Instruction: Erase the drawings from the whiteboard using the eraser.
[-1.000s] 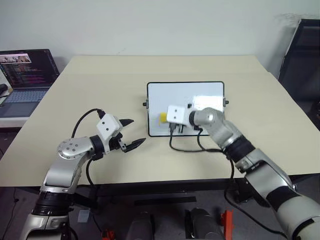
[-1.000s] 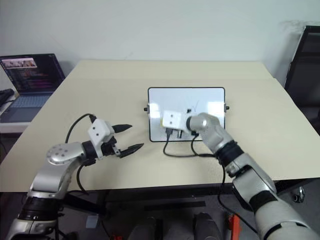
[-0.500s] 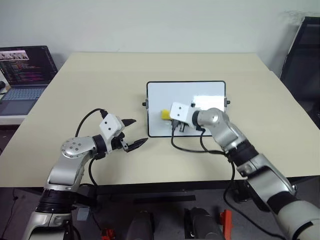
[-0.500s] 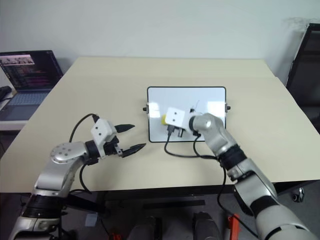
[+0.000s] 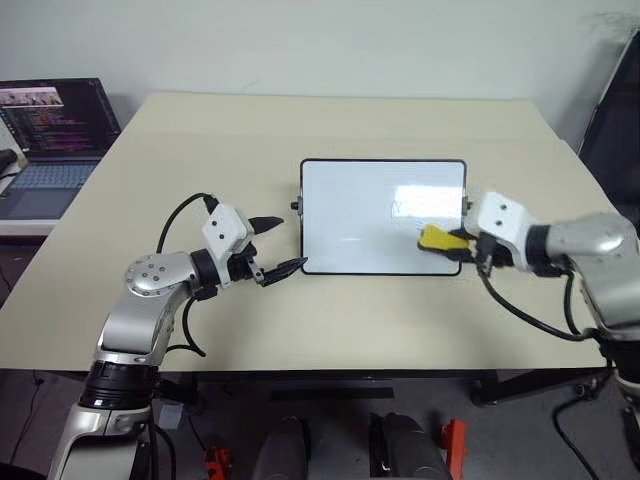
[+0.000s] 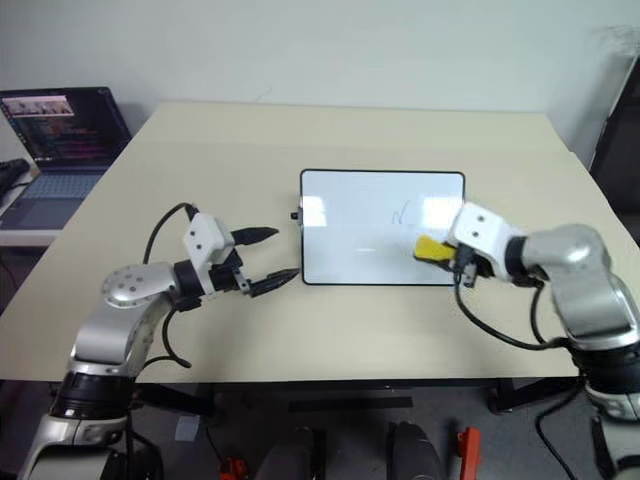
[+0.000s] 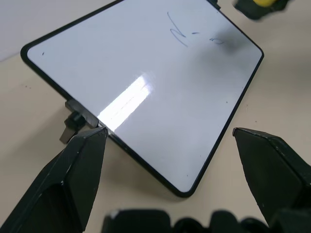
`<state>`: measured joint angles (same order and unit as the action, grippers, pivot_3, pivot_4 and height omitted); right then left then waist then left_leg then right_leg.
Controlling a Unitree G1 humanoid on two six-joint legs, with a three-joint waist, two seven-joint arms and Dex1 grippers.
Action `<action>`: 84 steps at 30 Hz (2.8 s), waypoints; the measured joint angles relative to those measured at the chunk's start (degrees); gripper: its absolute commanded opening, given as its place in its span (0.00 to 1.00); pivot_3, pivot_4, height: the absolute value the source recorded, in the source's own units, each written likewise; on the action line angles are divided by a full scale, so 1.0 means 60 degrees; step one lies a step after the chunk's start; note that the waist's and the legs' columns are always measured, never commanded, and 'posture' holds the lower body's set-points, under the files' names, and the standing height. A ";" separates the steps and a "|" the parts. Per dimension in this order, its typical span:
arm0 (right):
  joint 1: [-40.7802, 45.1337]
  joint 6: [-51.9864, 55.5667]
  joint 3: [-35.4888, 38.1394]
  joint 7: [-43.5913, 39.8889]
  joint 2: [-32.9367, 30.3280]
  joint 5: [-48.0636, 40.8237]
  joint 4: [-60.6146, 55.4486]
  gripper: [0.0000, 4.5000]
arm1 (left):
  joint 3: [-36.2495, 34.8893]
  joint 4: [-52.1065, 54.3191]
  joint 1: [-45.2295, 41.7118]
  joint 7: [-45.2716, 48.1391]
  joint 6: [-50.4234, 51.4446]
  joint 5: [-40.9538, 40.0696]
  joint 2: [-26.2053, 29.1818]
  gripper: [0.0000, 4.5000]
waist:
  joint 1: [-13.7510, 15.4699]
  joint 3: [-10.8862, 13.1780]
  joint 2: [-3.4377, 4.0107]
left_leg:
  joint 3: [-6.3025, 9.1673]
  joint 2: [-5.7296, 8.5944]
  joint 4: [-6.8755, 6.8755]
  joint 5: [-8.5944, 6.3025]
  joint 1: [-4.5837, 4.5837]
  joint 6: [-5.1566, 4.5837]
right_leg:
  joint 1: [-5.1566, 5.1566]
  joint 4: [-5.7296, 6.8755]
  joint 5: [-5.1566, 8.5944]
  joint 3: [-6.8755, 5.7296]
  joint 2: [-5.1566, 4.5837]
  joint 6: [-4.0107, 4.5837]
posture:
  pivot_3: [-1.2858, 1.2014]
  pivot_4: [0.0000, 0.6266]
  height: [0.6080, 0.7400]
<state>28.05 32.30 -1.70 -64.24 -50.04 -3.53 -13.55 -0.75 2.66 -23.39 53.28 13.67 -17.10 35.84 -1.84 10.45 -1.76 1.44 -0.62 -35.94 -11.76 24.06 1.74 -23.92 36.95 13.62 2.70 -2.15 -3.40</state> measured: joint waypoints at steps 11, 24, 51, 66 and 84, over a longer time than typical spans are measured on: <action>-0.0811 -0.1365 0.1584 0.0105 -0.1359 -0.0406 0.1148 0.22 | 0.0034 0.0260 -0.0347 0.0406 0.0813 -0.0221 0.0441 1.00 | -0.0003 0.0000 0.0000 | 0.0003 -0.0007 -0.0007 0.0000 -0.0026 0.0000 | 0.0026 0.0002 0.0002 -0.0004 0.0010 -0.0001 | 0.52 0.24 1.00; -0.0328 -0.1766 0.1291 0.0287 -0.1408 -0.0449 0.1731 0.22 | -0.0045 0.0262 -0.0348 0.0395 0.0988 -0.0329 0.0580 1.00 | 0.0004 0.0000 0.0000 | 0.0006 -0.0007 -0.0011 0.0001 -0.0026 0.0000 | 0.0029 0.0005 0.0001 -0.0005 0.0010 -0.0001 | 0.52 0.24 1.00; 0.0770 -0.1709 0.1085 0.0798 -0.0774 -0.0779 0.1937 0.22 | -0.0010 0.0240 -0.0728 0.0363 0.0854 -0.0291 0.0530 1.00 | 0.0020 0.0000 0.0001 | 0.0010 -0.0003 -0.0022 0.0001 -0.0030 0.0000 | 0.0039 0.0016 -0.0025 -0.0004 0.0009 0.0036 | 0.52 0.24 1.00; 0.3683 -0.1002 -0.1538 0.2602 0.2717 0.0287 0.3414 0.22 | 0.0750 0.0200 -0.0750 0.0286 0.0692 -0.0115 -0.0443 1.00 | -0.0012 -0.0001 0.0003 | 0.0016 -0.0007 -0.0029 0.0002 -0.0035 0.0002 | 0.0041 0.0030 -0.0034 -0.0003 0.0023 0.0047 | 0.52 0.24 1.00; 0.5685 -0.4566 -0.2376 0.3031 0.3319 0.2148 0.8778 0.22 | 0.0783 0.0504 -0.0099 -0.0034 0.0586 -0.0039 -0.0274 1.00 | -0.0027 -0.0001 0.0004 | 0.0020 -0.0007 -0.0024 0.0002 -0.0039 0.0002 | 0.0040 0.0038 -0.0036 -0.0007 0.0021 0.0050 | 0.52 0.24 1.00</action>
<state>62.16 4.90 -15.95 -46.06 -30.12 9.36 39.11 3.95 5.68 -23.98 53.07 17.19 -17.33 34.19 -2.01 10.45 -1.73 1.56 -0.66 -36.08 -11.74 23.82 1.75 -23.68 37.18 13.41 2.66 -2.03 -3.10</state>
